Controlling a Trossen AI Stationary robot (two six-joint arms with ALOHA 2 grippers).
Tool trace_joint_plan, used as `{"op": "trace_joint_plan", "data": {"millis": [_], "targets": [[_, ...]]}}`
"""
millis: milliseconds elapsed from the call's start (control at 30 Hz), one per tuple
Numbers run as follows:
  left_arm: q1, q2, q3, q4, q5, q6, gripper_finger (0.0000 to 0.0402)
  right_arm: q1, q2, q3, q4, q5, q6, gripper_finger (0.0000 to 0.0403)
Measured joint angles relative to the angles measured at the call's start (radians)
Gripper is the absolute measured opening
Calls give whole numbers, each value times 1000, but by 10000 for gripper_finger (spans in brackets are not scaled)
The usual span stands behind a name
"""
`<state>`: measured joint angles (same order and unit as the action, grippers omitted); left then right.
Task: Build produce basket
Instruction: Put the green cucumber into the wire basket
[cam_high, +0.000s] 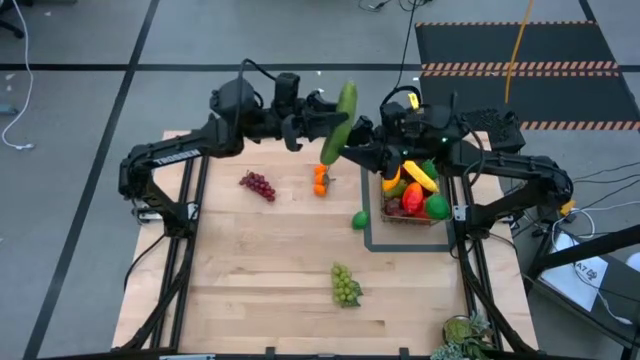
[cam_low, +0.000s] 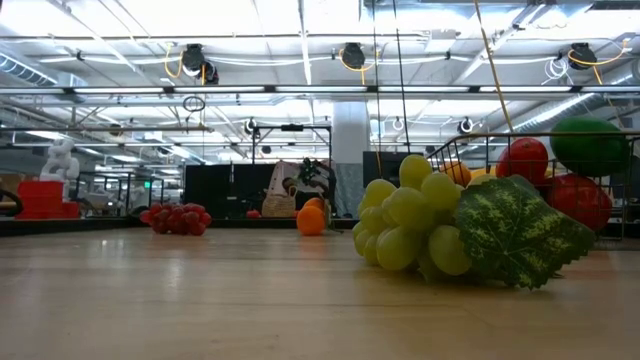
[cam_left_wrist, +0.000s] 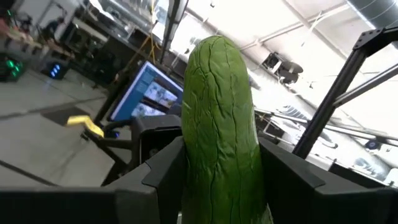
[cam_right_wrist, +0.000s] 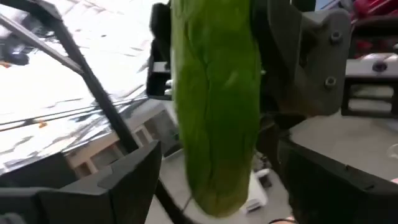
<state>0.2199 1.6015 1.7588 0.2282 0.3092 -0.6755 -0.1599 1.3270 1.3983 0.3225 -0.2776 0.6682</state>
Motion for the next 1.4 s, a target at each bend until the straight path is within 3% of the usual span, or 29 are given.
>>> {"op": "trace_joint_plan", "data": {"millis": [567,833,933,1233,1400], "targets": [[0,9,0,1,-23,96,184,-135,-10,1,7,-295,31,147],[0,9,0,-40,-78,100,189,-198,-10,1,4,-417,94,130],[2,9,0,-59,-93,102,215,-222,-10,0,3,-469,136,134],[3,1,0,-110,-109,81,347,-282,-27,0,10,-655,241,136],[4,-33,0,-281,-145,72,361,-291,-48,0,12,-715,258,136]]}}
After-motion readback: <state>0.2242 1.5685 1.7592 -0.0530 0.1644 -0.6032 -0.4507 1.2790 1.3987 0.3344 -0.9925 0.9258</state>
